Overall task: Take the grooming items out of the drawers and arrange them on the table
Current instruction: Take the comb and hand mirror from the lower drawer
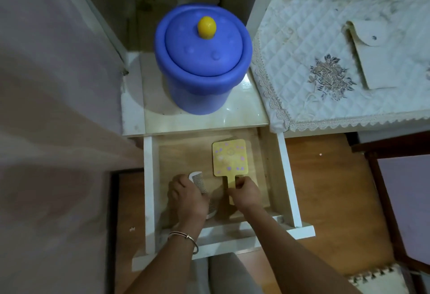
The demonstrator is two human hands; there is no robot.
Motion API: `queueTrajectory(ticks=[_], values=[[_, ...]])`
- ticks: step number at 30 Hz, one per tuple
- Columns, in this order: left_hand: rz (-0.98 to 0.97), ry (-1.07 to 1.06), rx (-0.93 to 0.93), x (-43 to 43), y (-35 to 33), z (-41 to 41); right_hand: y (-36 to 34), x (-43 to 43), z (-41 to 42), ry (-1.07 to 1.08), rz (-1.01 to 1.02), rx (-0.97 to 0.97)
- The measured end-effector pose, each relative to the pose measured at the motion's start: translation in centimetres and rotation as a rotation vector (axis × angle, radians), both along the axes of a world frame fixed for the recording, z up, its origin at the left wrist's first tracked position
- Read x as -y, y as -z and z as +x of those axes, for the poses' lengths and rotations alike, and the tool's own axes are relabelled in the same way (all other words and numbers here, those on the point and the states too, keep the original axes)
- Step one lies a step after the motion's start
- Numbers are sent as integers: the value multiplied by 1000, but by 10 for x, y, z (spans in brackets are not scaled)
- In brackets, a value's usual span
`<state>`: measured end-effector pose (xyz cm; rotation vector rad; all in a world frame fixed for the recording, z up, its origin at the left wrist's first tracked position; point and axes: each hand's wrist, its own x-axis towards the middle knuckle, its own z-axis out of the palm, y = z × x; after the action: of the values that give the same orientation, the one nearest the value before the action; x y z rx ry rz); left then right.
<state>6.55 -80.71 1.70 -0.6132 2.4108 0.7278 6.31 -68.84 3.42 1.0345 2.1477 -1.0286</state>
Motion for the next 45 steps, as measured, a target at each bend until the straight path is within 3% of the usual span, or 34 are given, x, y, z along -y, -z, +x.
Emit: queueTrajectory(ticks=[5,15,20,25,35,41,45], values=[[53,56,-47,8,-9,-4,-15,-15,4,-44,-106,-53],[435,125,-324,29,-100,-18,-88,-53,19,-83,-340,-308],[630,86,-387,-13,-137,-57,-123,-96,-5,-24,-351,-502],[690,34,-397,-94,-150,-112,-127,-161,-58,130,-288,-590],[562,-172,-399,-229,-134,-215,-102,-265,-179,119,-123,-627],[345,37,-458,-239,-117,-228,-85,-280,-187,-191,155,-645],[238,158,-403,-235,-106,-220,-75,-283,-182,-303,194,-643]])
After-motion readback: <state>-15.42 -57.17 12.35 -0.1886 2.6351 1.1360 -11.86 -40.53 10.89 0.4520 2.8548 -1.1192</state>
